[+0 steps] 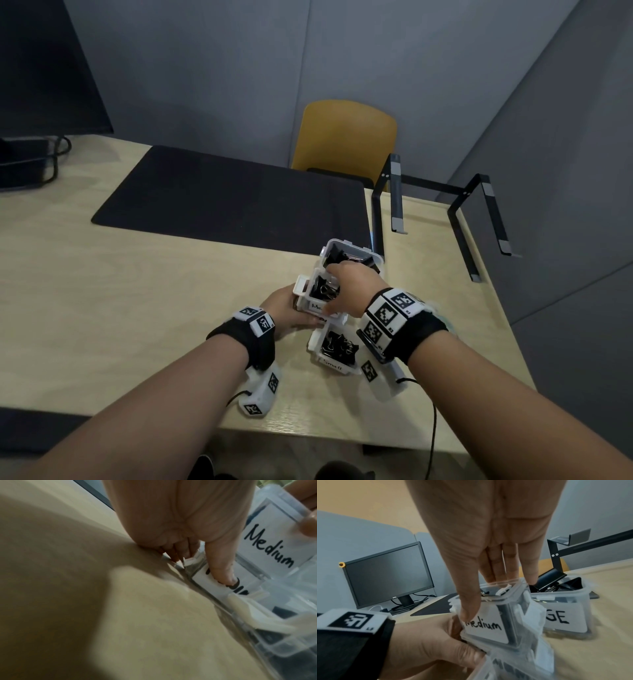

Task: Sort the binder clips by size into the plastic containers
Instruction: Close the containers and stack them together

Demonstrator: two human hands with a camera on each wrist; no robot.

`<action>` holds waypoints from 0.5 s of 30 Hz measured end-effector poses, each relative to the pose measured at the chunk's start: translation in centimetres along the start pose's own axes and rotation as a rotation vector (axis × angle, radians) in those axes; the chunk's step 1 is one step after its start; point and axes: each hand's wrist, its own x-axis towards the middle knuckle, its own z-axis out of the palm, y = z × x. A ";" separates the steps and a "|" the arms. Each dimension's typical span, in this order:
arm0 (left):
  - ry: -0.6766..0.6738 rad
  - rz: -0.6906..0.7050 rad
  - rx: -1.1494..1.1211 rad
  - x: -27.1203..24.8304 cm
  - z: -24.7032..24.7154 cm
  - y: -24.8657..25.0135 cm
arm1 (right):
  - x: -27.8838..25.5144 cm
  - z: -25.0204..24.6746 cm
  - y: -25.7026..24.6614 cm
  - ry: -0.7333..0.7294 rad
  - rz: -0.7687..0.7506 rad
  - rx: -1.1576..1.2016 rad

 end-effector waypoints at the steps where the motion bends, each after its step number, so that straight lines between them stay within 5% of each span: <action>1: -0.004 0.003 0.004 0.0 0.0 0.0 | 0.0 -0.1 0.0 -0.005 0.003 0.009; 15: 0.028 0.042 0.080 -0.1 0.0 0.2 | 0.1 -0.7 -0.2 -0.017 -0.004 0.001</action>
